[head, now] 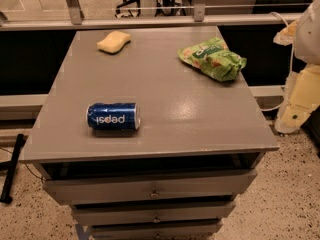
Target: Pick green rice chip bag
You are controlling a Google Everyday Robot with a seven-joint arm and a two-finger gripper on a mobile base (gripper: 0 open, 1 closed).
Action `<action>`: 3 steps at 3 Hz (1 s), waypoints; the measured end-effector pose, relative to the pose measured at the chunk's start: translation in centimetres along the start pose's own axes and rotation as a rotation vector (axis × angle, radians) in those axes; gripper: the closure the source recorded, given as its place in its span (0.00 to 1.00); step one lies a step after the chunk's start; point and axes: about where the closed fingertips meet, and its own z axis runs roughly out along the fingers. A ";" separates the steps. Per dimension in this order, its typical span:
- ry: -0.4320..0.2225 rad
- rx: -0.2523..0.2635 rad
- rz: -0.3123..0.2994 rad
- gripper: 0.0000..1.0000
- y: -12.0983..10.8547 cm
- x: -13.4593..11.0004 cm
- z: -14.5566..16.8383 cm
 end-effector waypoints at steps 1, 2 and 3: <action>0.000 0.000 0.000 0.00 0.0 0.0 0.0; -0.021 0.008 0.022 0.00 -0.9 0.3 1.2; -0.084 0.010 0.051 0.00 -3.5 0.3 6.1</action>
Offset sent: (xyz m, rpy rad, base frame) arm 0.0334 -0.0116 -0.0333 0.0705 -0.0102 -0.0476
